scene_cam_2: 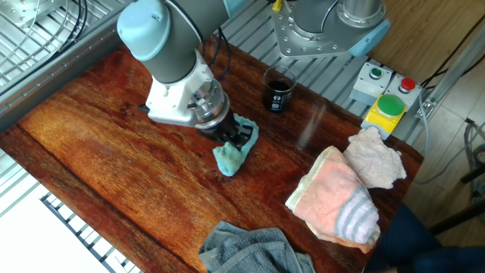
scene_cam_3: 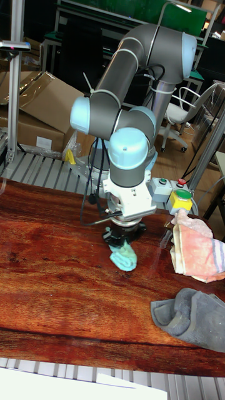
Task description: Clean the table with a cloth
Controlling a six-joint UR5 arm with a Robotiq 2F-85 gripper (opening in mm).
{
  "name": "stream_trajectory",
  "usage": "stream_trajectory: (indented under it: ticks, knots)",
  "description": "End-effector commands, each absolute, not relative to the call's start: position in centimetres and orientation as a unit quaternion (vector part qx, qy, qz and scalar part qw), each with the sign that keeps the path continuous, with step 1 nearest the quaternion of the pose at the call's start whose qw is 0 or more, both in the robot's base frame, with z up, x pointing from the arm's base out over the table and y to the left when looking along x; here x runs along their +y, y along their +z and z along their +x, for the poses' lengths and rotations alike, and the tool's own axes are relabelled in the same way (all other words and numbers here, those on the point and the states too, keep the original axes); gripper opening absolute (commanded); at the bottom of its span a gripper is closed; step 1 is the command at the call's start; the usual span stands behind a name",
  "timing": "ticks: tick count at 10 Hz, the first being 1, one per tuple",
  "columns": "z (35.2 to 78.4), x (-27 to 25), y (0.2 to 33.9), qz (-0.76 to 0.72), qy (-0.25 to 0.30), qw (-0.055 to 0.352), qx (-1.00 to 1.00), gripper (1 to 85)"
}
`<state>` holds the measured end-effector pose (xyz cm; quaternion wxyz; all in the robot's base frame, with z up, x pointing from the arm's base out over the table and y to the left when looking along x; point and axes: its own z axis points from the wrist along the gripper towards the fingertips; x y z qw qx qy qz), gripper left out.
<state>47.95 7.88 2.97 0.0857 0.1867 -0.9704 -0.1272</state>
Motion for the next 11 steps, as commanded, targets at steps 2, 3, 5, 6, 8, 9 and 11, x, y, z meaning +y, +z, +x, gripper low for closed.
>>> stream_trajectory:
  ticks: [2,3,5,6,8,9,11]
  knots:
    - [50.4,1.1,3.3,0.270,-0.058,0.074,-0.958,1.3]
    - [50.7,-0.3,3.5,0.286,-0.048,0.074,-0.954,1.3]
    - [51.5,-2.9,3.7,0.316,-0.026,0.069,-0.946,1.3]
    - [53.0,-5.9,3.6,0.351,0.014,0.058,-0.934,1.3]
    - [55.3,-10.2,3.4,0.400,0.069,0.037,-0.913,1.3]
    - [55.6,-11.0,3.3,0.407,0.082,0.034,-0.909,1.3]
    - [56.3,-12.1,3.4,0.426,0.104,0.028,-0.898,1.3]
